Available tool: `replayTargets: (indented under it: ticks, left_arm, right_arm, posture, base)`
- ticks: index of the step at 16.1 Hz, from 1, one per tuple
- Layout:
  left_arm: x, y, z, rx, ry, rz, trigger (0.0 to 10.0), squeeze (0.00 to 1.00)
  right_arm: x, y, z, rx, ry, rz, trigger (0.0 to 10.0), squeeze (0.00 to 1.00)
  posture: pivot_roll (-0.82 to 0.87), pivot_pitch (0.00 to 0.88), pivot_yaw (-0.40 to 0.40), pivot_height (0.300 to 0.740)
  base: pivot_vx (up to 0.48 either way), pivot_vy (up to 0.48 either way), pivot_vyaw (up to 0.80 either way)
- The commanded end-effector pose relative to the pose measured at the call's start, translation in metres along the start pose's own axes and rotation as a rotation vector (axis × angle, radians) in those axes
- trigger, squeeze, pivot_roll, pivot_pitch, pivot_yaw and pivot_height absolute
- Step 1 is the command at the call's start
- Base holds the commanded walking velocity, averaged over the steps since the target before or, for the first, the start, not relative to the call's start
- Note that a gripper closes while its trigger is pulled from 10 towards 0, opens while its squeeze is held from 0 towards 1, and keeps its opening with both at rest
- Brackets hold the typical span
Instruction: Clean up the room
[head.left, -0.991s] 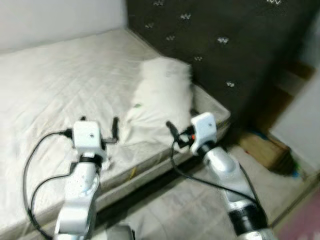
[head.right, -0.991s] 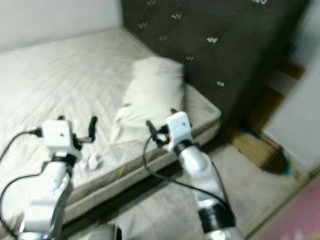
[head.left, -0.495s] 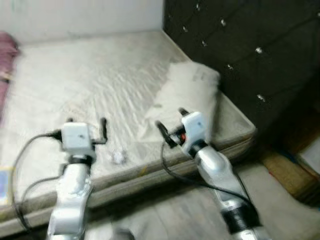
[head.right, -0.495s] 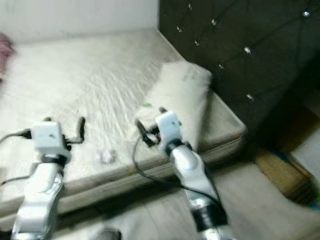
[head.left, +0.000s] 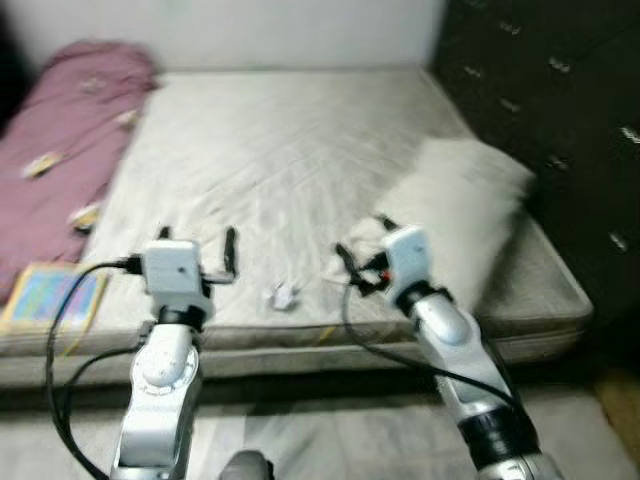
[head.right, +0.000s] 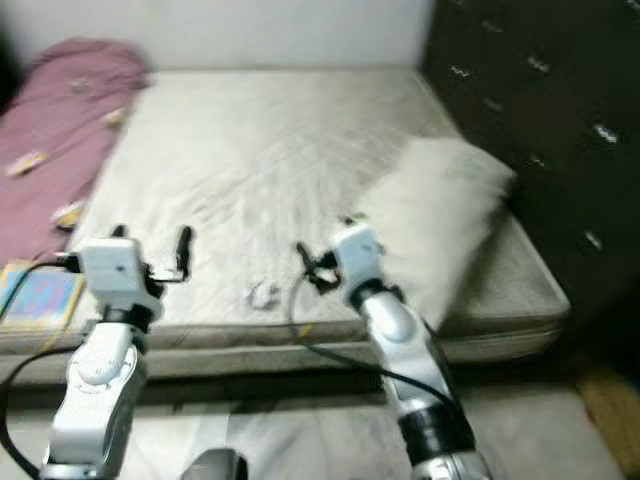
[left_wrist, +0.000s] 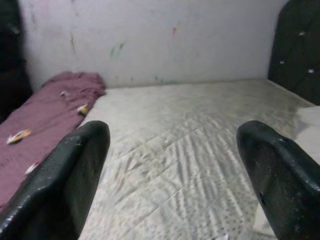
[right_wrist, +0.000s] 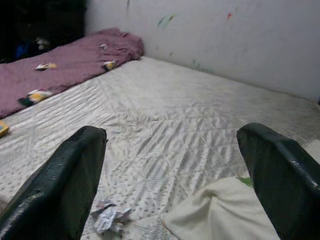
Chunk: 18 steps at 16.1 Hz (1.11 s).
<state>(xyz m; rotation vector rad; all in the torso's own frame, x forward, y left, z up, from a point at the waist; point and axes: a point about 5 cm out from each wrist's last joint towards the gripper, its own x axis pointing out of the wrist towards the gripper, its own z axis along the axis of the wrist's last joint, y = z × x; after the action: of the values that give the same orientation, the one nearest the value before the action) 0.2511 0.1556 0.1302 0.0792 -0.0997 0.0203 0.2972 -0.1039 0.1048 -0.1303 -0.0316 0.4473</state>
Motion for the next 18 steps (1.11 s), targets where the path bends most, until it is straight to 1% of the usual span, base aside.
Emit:
replayTargets:
  ticks: [1,3,10,16,18]
  left_arm:
    - [0.000,0.006,0.001,0.013,-0.008,0.008,10.0,0.00]
    - [0.000,0.007,0.003,0.008,-0.024,-0.001,10.0,0.00]
    - [-0.003,0.005,0.001,0.008,-0.017,-0.011,10.0,0.00]
    - [-0.004,0.003,0.000,0.010,-0.019,-0.010,10.0,0.00]
    - [-0.006,0.005,-0.004,0.006,0.001,0.027,10.0,0.00]
  right_arm:
    - [0.004,0.006,0.004,0.009,-0.016,0.014,10.0,0.00]
    - [0.005,0.000,0.003,0.041,-0.014,-0.034,10.0,0.00]
    - [0.003,-0.011,0.000,0.048,0.003,-0.120,10.0,0.00]
    - [0.003,-0.012,-0.001,0.054,0.009,-0.127,10.0,0.00]
    - [0.001,-0.014,-0.002,0.064,0.015,-0.148,10.0,0.00]
  posture:
    - [0.08,0.035,-0.056,0.740]
    - [0.08,0.038,-0.054,0.740]
    - [0.07,0.041,-0.055,0.740]
    - [0.07,0.038,-0.061,0.740]
    - [0.07,0.031,-0.052,0.740]
  base:
    - [0.000,0.000,0.79]
    - [0.124,0.000,0.00]
    - [0.359,0.000,0.00]
    - [0.394,0.000,0.00]
    - [0.167,0.000,0.00]
